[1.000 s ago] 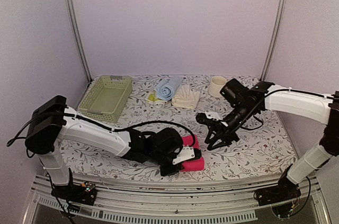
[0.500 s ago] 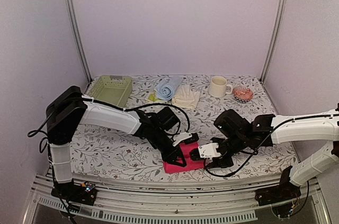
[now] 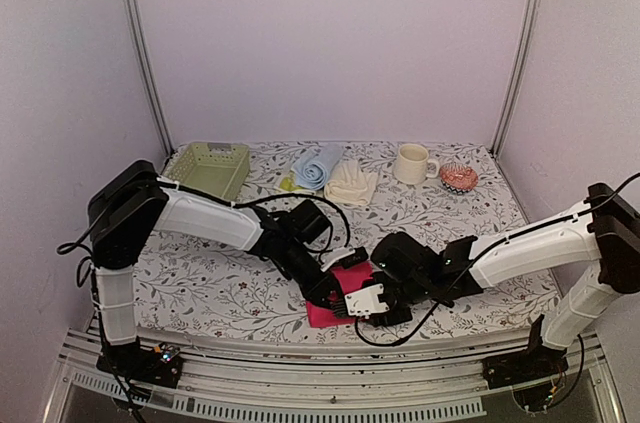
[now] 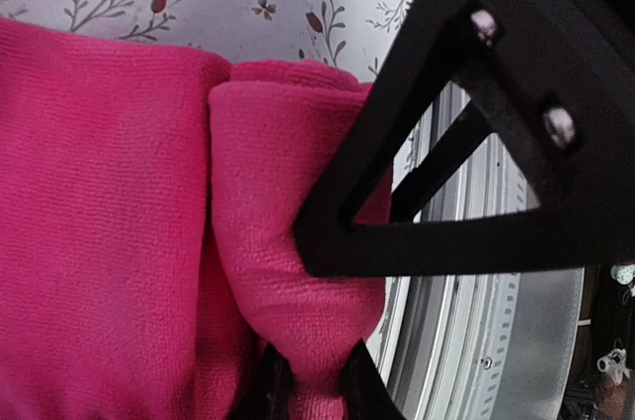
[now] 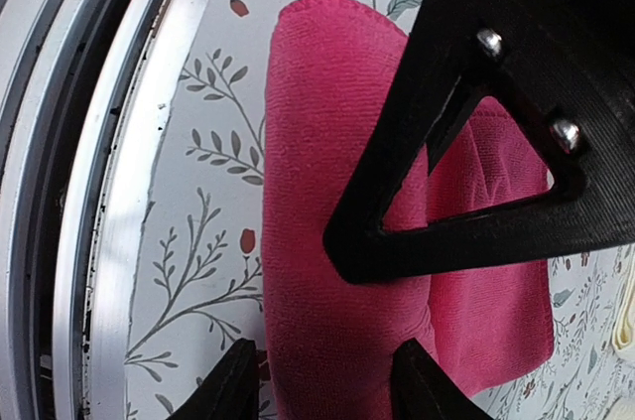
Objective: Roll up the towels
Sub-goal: Roll the towel at the center of the board.
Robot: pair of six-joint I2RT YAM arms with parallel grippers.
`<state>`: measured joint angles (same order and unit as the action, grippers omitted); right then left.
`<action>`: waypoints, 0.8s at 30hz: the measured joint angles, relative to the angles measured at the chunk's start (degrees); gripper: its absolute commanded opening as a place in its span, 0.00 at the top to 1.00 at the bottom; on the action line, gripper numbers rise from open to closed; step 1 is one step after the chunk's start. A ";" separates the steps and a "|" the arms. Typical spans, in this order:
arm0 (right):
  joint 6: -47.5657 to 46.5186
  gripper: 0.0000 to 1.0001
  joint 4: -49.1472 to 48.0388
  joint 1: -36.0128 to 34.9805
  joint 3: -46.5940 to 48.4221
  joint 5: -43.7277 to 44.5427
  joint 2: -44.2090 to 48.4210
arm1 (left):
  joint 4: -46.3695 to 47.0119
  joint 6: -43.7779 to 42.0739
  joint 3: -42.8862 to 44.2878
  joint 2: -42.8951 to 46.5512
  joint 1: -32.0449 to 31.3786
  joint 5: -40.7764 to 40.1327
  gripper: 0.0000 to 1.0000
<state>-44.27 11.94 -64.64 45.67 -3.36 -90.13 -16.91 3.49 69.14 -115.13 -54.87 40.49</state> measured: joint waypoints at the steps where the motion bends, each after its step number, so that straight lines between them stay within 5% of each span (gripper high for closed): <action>1: -0.33 0.56 -0.70 -0.07 0.00 0.31 -0.59 | 0.09 0.07 -0.07 -0.13 0.26 0.46 0.98; 5: -1.73 0.74 -4.04 -0.13 0.31 1.81 -3.72 | 0.28 0.24 -0.20 -0.63 1.25 2.16 0.96; 9: -3.41 0.86 -4.48 -0.11 2.05 1.84 -5.88 | -0.28 0.35 -0.24 -0.94 2.40 3.28 0.73; 13: -4.35 0.91 -0.59 0.44 5.73 -1.22 -7.69 | 0.20 0.39 -2.58 1.25 3.15 1.66 0.62; 24: -1.57 0.92 18.05 1.01 15.98 -19.50 -12.63 | 5.97 5.95 -23.56 36.06 2.32 -18.16 0.50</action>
<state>-45.84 30.00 -63.64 61.65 -22.85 -102.76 -10.94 9.43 45.58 -79.07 -52.56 22.33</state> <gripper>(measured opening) 0.170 0.479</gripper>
